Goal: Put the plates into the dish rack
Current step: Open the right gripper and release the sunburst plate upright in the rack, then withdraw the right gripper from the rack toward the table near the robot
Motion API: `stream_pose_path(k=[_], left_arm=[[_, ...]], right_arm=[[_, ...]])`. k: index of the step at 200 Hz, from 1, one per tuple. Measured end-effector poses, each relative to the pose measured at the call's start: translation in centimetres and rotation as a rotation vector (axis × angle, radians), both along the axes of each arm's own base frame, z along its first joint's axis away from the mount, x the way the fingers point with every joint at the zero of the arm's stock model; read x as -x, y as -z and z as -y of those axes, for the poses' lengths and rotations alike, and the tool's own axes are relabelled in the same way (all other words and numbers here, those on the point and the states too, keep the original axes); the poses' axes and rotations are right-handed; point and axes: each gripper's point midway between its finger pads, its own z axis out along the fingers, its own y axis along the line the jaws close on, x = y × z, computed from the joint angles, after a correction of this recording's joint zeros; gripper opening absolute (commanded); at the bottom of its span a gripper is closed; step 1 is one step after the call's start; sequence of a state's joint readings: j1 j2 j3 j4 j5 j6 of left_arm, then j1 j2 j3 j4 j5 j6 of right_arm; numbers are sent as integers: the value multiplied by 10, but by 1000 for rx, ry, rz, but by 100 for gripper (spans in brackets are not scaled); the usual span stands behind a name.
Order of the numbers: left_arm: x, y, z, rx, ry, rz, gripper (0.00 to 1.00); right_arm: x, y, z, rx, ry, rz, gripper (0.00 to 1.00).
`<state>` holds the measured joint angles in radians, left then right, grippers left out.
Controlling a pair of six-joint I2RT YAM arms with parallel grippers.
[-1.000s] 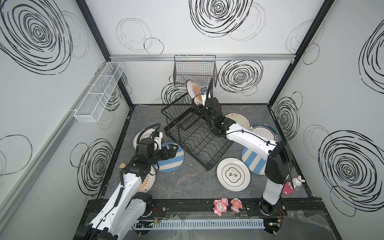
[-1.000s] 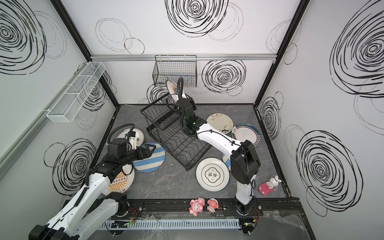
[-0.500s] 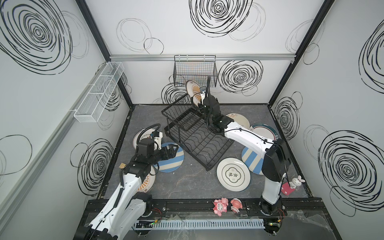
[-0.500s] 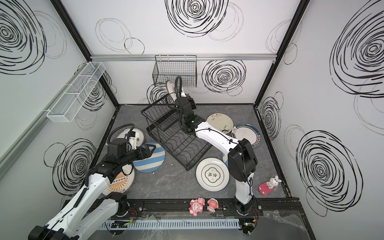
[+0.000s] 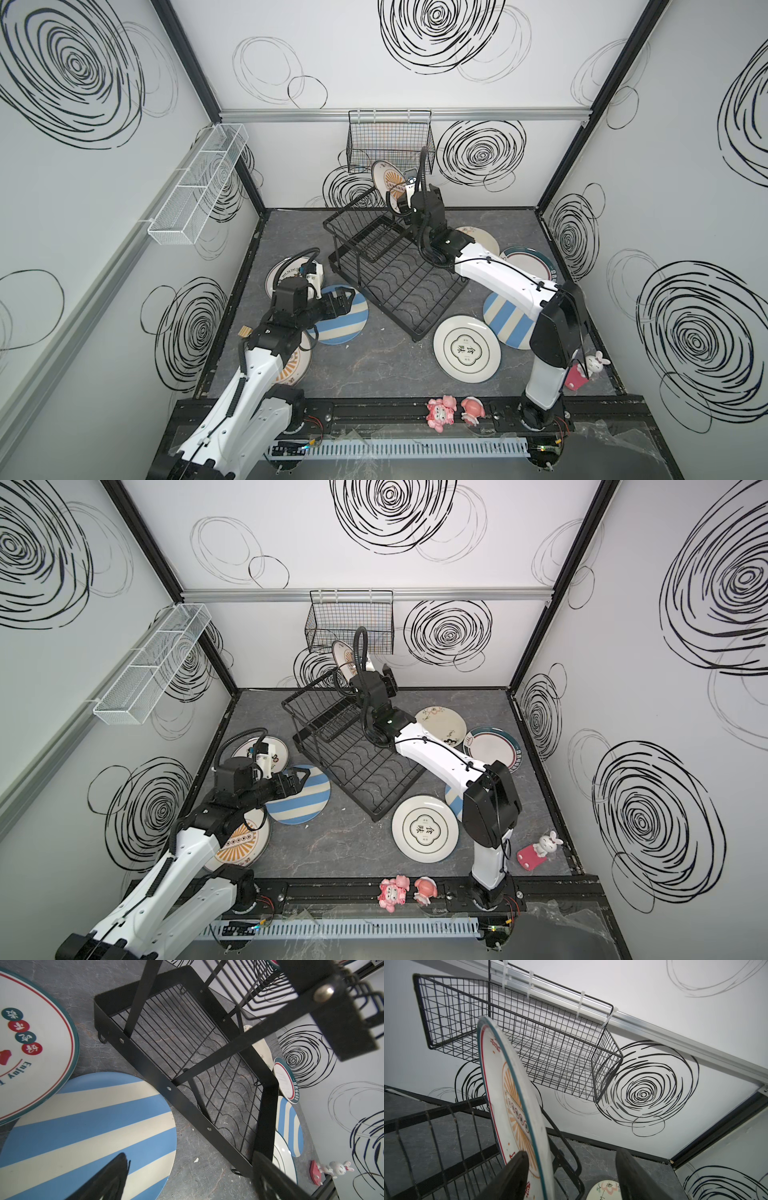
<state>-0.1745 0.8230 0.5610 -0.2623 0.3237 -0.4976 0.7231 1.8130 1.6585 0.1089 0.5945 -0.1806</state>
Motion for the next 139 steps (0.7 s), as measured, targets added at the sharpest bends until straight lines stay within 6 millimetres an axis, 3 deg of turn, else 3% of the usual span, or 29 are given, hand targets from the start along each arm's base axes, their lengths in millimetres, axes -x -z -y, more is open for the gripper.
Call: stream_pose_path(k=[46, 68, 84, 117, 139], left_arm=[[-2, 1, -4, -19, -35, 3, 96], [0, 7, -1, -29, -41, -9, 96], [6, 19, 5, -37, -32, -37, 96], [18, 40, 22, -51, 6, -75, 96], [27, 56, 33, -56, 35, -105, 96]], right_arm=[[24, -39, 2, -90, -107, -1, 73], [49, -61, 9, -169, -191, 6, 75], [78, -70, 18, -226, -269, 3, 77], [137, -51, 28, -332, -443, -72, 77], [166, -8, 25, -369, -532, -190, 77]])
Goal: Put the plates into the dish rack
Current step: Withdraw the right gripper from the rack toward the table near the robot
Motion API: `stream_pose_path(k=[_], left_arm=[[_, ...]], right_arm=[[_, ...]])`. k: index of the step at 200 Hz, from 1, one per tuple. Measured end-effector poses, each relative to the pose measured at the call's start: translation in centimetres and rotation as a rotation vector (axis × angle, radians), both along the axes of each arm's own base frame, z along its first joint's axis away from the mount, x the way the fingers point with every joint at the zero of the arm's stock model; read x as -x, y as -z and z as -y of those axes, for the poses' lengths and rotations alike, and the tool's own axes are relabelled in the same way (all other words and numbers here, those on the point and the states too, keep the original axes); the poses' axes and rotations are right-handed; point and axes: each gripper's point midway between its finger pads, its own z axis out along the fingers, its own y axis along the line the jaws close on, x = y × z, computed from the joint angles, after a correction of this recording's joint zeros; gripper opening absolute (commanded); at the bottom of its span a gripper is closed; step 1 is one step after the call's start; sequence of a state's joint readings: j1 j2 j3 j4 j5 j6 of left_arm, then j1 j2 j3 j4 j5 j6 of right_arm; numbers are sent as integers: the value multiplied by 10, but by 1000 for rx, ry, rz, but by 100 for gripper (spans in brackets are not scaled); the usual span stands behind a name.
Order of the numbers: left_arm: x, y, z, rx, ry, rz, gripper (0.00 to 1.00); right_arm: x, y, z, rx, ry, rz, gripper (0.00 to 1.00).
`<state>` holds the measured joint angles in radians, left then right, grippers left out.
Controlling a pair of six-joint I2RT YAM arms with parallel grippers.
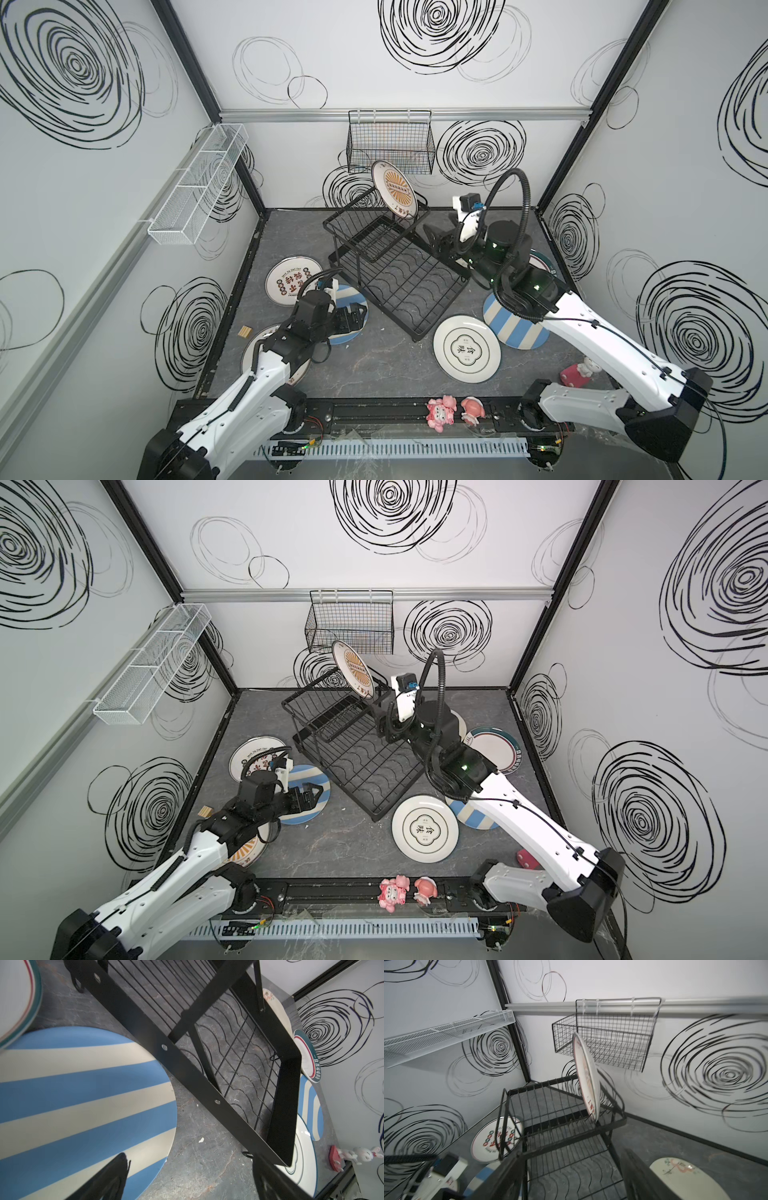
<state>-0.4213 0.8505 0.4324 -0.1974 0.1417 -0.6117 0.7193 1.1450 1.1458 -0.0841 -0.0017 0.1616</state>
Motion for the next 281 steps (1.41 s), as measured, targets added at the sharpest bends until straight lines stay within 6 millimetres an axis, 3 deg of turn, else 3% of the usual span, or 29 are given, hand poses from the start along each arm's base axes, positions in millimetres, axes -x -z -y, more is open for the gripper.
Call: stream_pose_path(k=[42, 62, 99, 189, 222, 281], left_arm=[[12, 18, 14, -22, 37, -20, 96], [12, 28, 14, -33, 32, -33, 96], [14, 40, 12, -52, 29, -46, 96], [16, 63, 16, -66, 51, -94, 96], [24, 69, 22, -66, 83, -113, 96], [36, 63, 41, -13, 132, -113, 96]], right_arm=[[55, 93, -2, 32, -126, -225, 77], [74, 117, 4, 15, -148, -284, 77], [88, 146, 12, -8, -148, -360, 77], [97, 176, 13, -14, -157, -432, 78], [97, 175, 13, -24, -160, -432, 79], [88, 174, 21, -64, -150, -452, 79]])
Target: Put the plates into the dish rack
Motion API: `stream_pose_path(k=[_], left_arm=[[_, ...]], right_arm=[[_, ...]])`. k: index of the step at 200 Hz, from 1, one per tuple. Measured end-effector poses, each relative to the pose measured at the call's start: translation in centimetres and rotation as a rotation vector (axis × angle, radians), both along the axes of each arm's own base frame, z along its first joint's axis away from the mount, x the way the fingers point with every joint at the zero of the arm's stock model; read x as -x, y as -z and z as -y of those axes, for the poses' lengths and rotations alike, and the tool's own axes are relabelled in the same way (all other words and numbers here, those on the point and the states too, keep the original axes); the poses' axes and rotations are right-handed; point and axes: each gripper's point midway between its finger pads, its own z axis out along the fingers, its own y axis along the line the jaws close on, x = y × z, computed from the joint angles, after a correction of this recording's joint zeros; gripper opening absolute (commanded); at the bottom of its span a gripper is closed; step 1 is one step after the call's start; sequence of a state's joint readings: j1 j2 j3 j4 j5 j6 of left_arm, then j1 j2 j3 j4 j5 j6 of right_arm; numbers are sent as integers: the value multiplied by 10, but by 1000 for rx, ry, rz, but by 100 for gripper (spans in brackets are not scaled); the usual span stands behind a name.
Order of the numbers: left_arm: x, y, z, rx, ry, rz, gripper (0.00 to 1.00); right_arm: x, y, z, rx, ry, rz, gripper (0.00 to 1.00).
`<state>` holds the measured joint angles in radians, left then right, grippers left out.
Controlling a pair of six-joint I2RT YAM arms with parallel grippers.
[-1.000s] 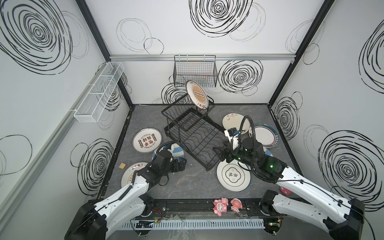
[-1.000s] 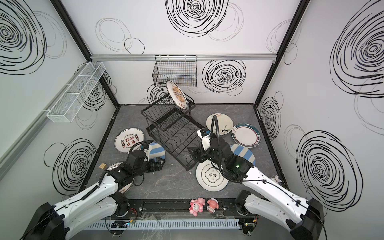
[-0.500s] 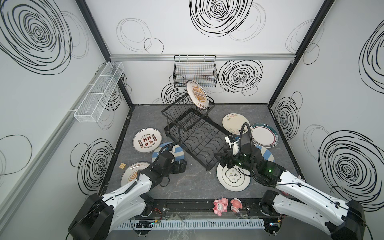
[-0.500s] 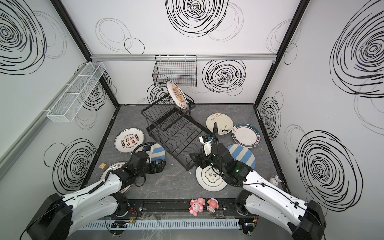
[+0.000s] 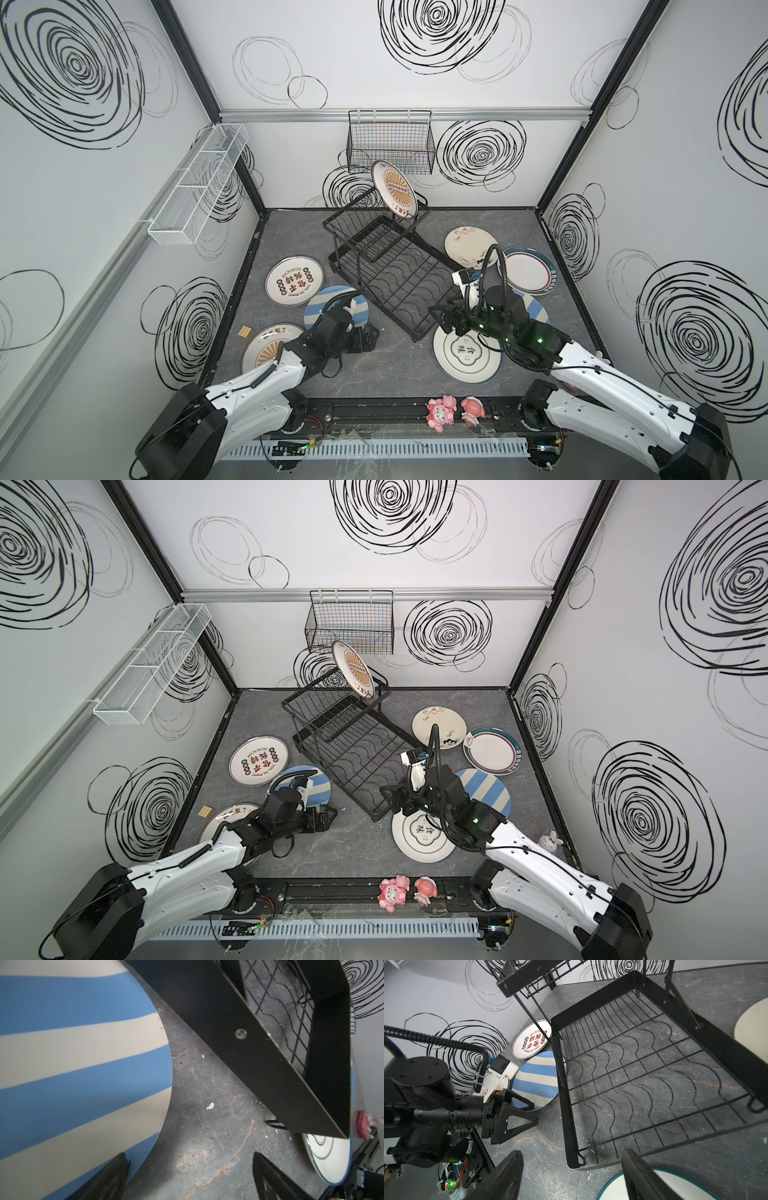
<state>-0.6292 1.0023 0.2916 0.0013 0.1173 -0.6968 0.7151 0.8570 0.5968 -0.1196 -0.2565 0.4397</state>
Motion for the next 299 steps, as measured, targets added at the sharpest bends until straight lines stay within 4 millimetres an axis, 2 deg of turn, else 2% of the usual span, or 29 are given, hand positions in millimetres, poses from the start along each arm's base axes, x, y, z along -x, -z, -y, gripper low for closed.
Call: stream_pose_path(k=[47, 80, 104, 121, 134, 154, 169, 178, 192, 205, 219, 238, 258, 299], left_arm=[[26, -4, 28, 57, 73, -31, 96], [43, -7, 49, 98, 133, -49, 96], [59, -5, 67, 74, 207, -87, 96], [60, -22, 77, 60, 235, -77, 96], [44, -51, 77, 68, 212, -14, 96], [5, -94, 56, 95, 103, 110, 96], [-34, -109, 18, 76, -48, 189, 96], [-54, -106, -12, 39, -149, 214, 96], [-72, -89, -50, -26, -268, 214, 96], [-80, -68, -79, -83, -344, 192, 96], [-83, -45, -99, -131, -391, 153, 96], [-89, -25, -116, -157, -426, 112, 96], [-97, -13, -127, -156, -445, 90, 96], [-109, -12, -131, -136, -431, 117, 96]], right_arm=[[-13, 2, 16, -32, 30, -34, 79], [-10, 13, 11, -6, -13, -85, 79], [0, 20, 3, -22, -60, -143, 77], [16, 26, -11, -48, -104, -188, 77], [37, 33, -26, -55, -158, -223, 77], [71, 43, -50, -86, -218, -275, 77], [85, 48, -61, -126, -215, -306, 77], [87, 52, -66, -155, -187, -328, 77], [85, 57, -72, -189, -137, -355, 77], [82, 59, -79, -217, -93, -373, 77], [84, 64, -89, -226, -74, -398, 78], [85, 72, -103, -213, -68, -432, 79], [81, 78, -120, -197, -80, -458, 79], [74, 87, -144, -161, -103, -487, 79]])
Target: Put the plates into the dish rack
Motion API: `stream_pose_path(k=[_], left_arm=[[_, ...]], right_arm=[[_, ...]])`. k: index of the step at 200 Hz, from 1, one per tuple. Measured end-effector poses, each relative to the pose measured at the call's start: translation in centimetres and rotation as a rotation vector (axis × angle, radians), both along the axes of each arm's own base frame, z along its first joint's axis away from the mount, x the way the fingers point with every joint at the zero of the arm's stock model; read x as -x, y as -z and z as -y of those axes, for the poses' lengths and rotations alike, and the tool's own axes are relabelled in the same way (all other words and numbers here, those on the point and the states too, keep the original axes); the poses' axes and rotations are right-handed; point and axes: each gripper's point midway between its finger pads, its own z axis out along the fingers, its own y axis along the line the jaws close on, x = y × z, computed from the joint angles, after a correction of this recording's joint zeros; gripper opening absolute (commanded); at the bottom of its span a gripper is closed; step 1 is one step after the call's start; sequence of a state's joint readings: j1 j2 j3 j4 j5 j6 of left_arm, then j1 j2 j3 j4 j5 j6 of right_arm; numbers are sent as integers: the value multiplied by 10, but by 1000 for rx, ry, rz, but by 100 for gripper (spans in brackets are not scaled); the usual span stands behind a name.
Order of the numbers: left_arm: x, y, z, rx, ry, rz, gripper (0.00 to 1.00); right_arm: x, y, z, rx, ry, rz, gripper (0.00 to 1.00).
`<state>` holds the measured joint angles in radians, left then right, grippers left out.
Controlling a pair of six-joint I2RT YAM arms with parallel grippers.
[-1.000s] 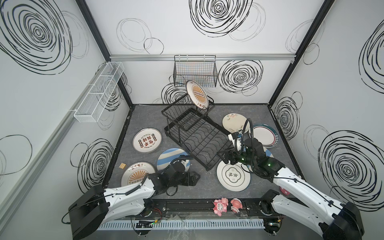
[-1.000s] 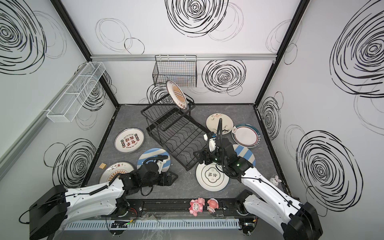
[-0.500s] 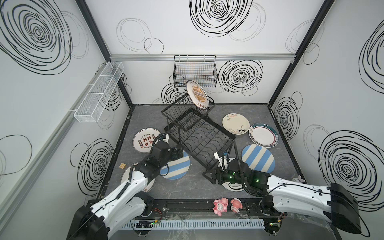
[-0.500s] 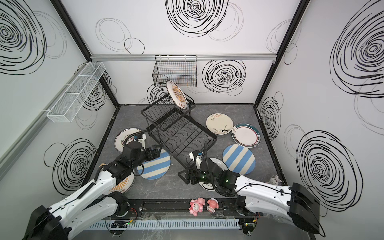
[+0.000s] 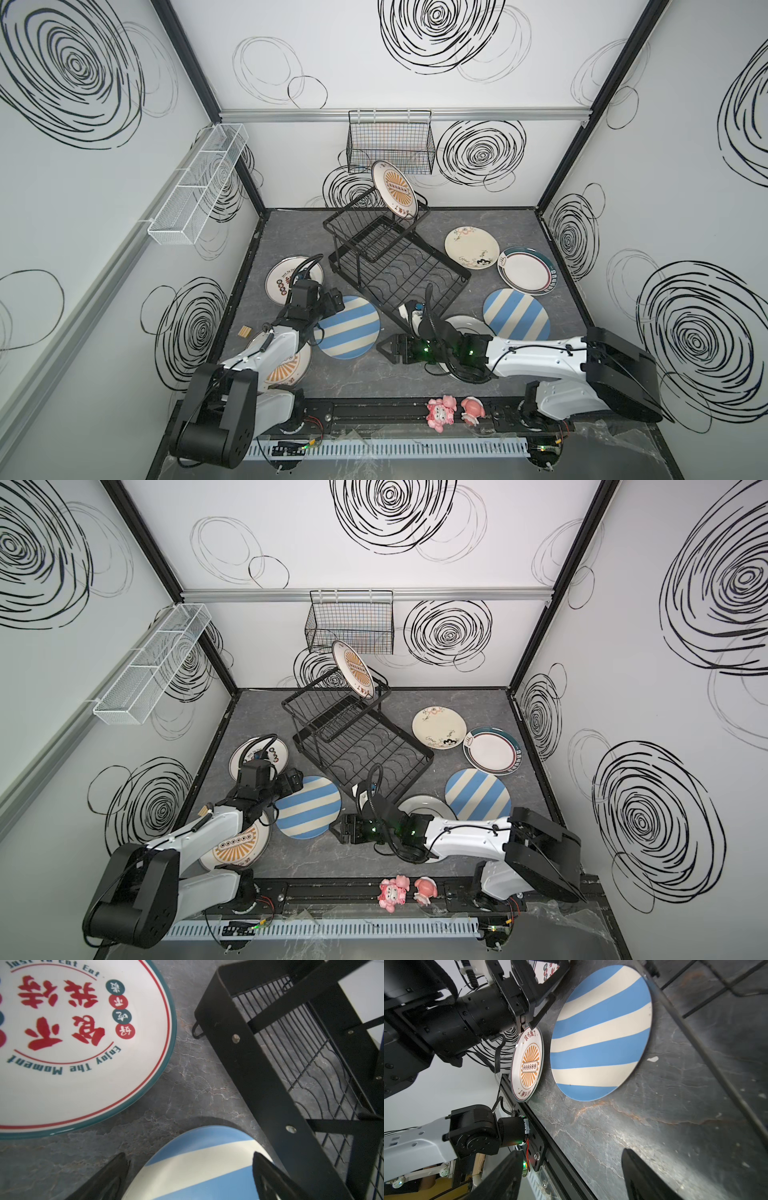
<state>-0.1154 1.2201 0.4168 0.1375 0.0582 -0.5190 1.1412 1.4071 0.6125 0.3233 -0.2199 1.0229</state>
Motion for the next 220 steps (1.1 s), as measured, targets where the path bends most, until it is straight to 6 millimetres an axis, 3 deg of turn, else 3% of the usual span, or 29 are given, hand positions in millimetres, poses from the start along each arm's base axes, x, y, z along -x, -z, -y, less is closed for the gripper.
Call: stream_pose_path(k=[44, 100, 137, 175, 220], left_arm=[[-13, 8, 7, 27, 44, -12, 96], [-14, 16, 18, 70, 97, -29, 96], [-12, 14, 30, 129, 143, -19, 96], [-2, 17, 39, 187, 175, -20, 96], [27, 20, 40, 206, 170, -32, 96]], right_arm=[[-5, 6, -3, 34, -19, 7, 79], [-11, 3, -6, 61, -37, 42, 79], [-15, 17, -2, 112, -42, 40, 79], [-17, 28, 1, 144, -56, 39, 79], [-16, 34, 5, 170, -61, 26, 79]])
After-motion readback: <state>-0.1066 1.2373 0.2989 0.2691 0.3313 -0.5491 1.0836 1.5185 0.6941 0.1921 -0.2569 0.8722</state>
